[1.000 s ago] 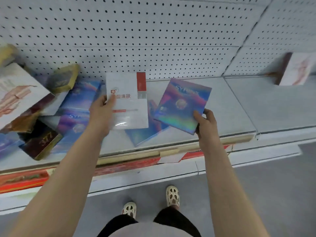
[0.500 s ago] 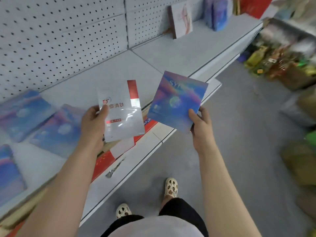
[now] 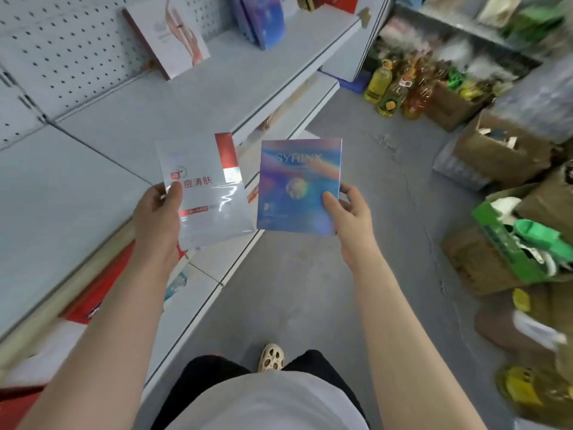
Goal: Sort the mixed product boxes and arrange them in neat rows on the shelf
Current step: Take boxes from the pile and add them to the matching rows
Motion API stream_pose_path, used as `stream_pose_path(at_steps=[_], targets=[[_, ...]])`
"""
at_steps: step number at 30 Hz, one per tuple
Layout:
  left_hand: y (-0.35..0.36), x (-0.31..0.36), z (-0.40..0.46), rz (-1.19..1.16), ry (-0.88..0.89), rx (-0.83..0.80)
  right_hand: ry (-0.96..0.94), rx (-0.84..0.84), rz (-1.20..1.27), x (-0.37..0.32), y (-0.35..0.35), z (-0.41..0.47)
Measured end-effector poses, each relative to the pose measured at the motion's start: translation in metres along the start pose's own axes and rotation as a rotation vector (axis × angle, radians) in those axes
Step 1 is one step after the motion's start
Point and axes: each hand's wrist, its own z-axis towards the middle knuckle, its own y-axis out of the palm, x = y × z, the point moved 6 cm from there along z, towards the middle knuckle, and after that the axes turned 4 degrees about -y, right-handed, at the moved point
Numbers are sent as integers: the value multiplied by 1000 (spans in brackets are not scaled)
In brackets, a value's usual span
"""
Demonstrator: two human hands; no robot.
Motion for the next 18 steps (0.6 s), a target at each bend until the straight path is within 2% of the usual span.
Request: stream_pose_path(at_steps=[8, 18], targets=[[127, 27, 69, -22, 31, -12, 3, 29, 3, -15, -48, 142], [254, 98, 229, -126, 65, 83, -91, -59, -55, -67, -10, 375]])
